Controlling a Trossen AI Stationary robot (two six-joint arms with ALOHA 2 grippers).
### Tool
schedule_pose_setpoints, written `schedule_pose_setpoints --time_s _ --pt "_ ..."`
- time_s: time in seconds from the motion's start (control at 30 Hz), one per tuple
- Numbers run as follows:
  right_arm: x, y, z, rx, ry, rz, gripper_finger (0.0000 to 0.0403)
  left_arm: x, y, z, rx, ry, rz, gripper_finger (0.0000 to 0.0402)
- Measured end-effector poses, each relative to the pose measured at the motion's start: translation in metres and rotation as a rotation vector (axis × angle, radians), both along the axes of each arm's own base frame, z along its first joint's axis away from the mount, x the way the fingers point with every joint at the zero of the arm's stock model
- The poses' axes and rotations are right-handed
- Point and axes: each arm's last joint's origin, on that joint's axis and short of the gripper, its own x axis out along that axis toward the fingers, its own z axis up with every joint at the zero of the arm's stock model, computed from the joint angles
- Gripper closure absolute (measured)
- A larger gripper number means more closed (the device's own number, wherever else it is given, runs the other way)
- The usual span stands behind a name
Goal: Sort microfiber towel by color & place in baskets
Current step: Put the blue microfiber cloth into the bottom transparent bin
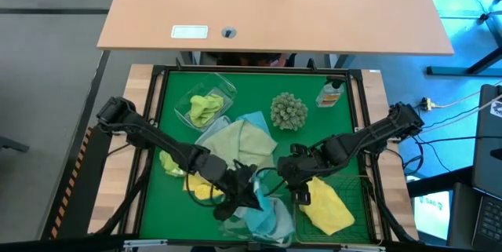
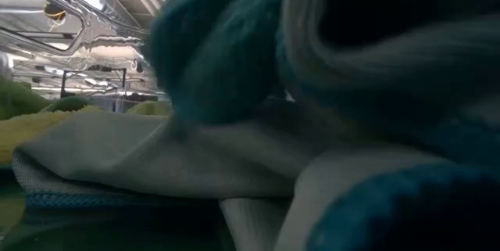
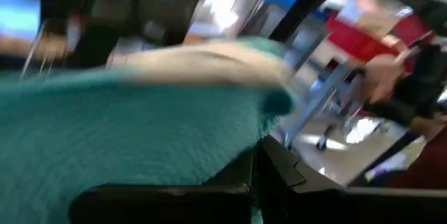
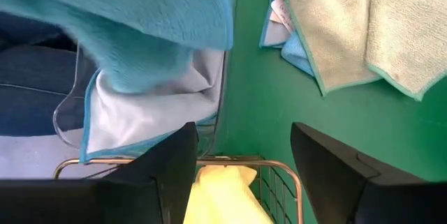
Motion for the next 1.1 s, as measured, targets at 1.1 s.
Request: schedule_pose_setpoints --time_s 1.1 --pt "0.000 0.001 0.000 0.007 -0.001 0.008 0.0173 -0.017 -0.008 -0.027 -0.281 0.587 -0.180 0.0382"
